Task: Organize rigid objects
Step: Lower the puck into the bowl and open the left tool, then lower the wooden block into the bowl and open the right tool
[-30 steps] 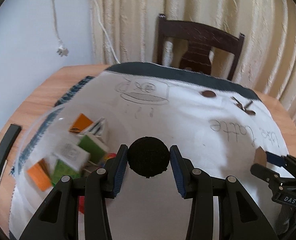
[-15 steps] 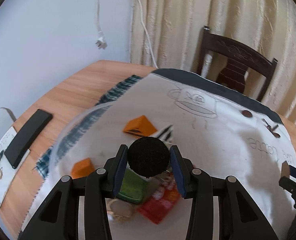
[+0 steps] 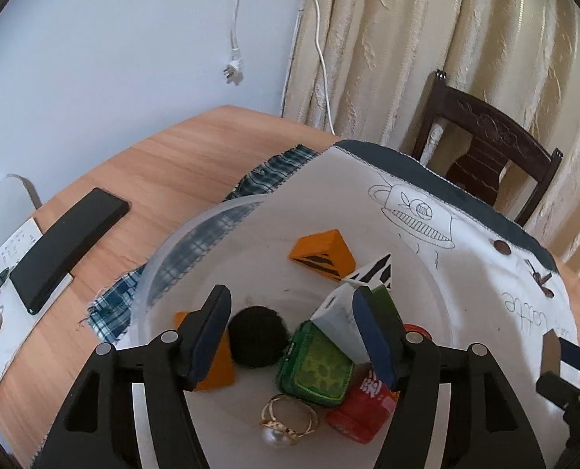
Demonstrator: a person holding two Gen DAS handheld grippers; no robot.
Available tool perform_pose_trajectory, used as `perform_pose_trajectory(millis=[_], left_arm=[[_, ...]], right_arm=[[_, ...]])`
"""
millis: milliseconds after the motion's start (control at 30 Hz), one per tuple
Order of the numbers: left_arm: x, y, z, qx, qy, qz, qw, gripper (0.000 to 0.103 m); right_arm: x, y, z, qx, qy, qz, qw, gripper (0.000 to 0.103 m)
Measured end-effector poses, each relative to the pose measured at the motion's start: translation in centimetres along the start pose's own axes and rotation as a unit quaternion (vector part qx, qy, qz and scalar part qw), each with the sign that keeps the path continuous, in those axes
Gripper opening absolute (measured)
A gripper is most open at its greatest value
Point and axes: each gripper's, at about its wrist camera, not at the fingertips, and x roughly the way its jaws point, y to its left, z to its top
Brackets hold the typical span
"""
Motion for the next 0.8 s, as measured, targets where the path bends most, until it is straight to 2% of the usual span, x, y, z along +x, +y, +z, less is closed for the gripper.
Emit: perform_pose_trajectory(millis=[167, 333, 700, 800], left_arm=[[-0.6, 0.9, 0.1, -0.007, -0.005, 0.001, 1.0000, 0.066], [-1.6, 1.8, 0.1, -0.014, -0.014, 0.007, 0.9998, 0.073], [-3.1, 4.3, 0.0, -0.033, -0.024, 0.022, 0.9989, 0.075], [-3.2, 4.7, -0.1, -0.039, -0.023, 0.026, 0.9986, 0.075]], right_arm=[[0.9, 2.8, 1.1, -0.026, 0.005, 0.025, 0.999, 0.069], [2.3, 5.6, 1.8, -0.054, 0.015, 0.047, 0.997, 0.069], [5.4, 9.7, 3.3, -0.068, 0.022, 0.079, 0.994, 0.069], [6.0, 9.9, 3.5, -0.060, 0.019, 0.086, 0.994, 0.078]])
